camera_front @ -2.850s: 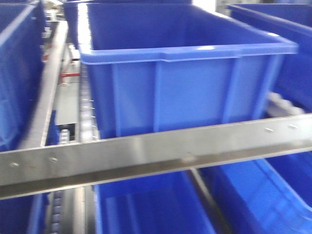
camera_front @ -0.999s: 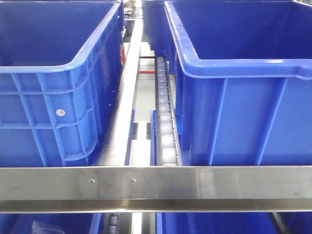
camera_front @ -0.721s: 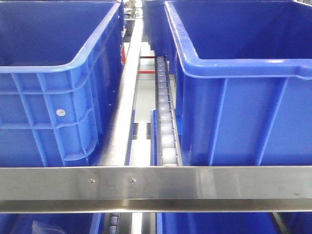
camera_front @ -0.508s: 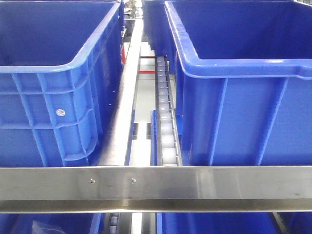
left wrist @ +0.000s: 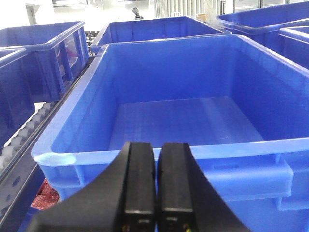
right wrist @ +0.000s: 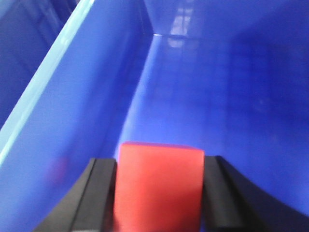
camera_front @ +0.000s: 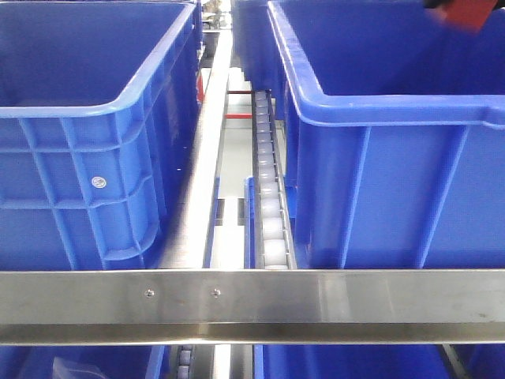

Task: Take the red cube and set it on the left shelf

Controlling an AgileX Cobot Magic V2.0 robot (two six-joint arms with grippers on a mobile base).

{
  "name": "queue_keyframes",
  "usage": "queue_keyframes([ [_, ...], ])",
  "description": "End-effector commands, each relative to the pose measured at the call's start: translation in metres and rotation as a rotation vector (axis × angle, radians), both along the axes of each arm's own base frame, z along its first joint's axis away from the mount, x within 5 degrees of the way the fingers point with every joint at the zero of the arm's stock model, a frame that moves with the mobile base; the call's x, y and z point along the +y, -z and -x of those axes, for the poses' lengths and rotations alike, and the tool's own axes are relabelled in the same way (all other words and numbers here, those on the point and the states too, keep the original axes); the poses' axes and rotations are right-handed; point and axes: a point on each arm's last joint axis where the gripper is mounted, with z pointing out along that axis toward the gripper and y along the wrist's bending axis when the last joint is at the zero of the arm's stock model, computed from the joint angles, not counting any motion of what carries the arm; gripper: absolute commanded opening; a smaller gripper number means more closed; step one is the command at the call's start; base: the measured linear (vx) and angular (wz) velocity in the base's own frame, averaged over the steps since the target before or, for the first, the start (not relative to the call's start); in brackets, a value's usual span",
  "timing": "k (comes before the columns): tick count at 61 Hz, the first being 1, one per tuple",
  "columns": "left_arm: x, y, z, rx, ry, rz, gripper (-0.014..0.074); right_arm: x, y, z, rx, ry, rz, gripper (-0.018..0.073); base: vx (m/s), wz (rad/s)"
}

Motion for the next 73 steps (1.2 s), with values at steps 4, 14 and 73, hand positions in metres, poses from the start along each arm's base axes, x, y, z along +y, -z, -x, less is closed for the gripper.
queue_keyframes([
  [4, 0.0, 0.0, -0.001, -0.053, -0.003, 0.009, 0.0106, 0.001, -0.03, -0.006, -0.175, -0.003, -0.033, 0.059, 0.0, 0.0],
  [14, 0.0, 0.0, -0.001, -0.053, -0.003, 0.009, 0.0106, -0.001, -0.035, 0.003, -0.236, -0.001, -0.049, 0.0469, 0.0, -0.03],
  [73, 0.0, 0.0, -0.001, -0.053, -0.003, 0.009, 0.0106, -0.052, 0.004, 0.16, -0.541, 0.095, -0.099, 0.0048, 0.0, 0.0],
])
